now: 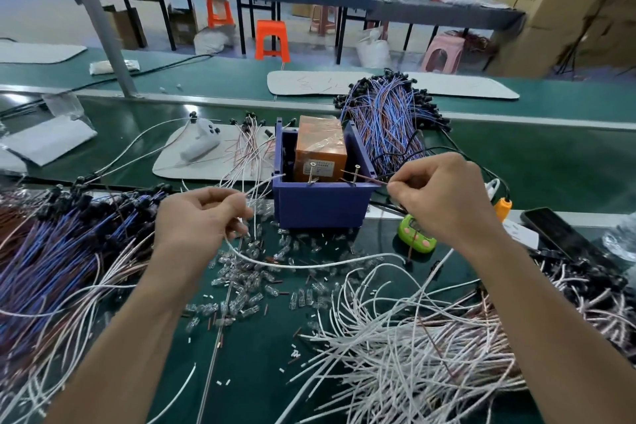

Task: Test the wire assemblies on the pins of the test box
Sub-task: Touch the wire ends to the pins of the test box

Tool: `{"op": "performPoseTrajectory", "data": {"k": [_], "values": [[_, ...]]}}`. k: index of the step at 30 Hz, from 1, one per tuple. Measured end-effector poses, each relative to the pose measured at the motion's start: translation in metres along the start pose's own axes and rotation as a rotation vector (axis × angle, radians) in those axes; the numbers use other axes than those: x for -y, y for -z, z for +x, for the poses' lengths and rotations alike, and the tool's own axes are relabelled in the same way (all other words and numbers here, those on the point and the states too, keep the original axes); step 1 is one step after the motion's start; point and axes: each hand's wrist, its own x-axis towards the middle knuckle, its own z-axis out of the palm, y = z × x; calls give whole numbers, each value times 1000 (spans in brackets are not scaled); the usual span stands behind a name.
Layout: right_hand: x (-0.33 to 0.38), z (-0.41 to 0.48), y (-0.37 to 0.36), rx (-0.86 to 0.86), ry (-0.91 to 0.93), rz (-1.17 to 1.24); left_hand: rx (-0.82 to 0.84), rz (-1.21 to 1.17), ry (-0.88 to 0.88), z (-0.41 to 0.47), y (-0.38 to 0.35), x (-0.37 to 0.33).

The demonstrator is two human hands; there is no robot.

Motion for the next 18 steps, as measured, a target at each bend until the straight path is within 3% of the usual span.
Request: {"op": "performPoseTrajectory", "data": {"k": [7, 18], "values": [[-6, -1, 9, -24, -10, 0, 14, 382, -232, 12, -31, -7], [-11, 6, 13, 19, -27, -66, -24, 351, -201, 24, -40, 1]]}}
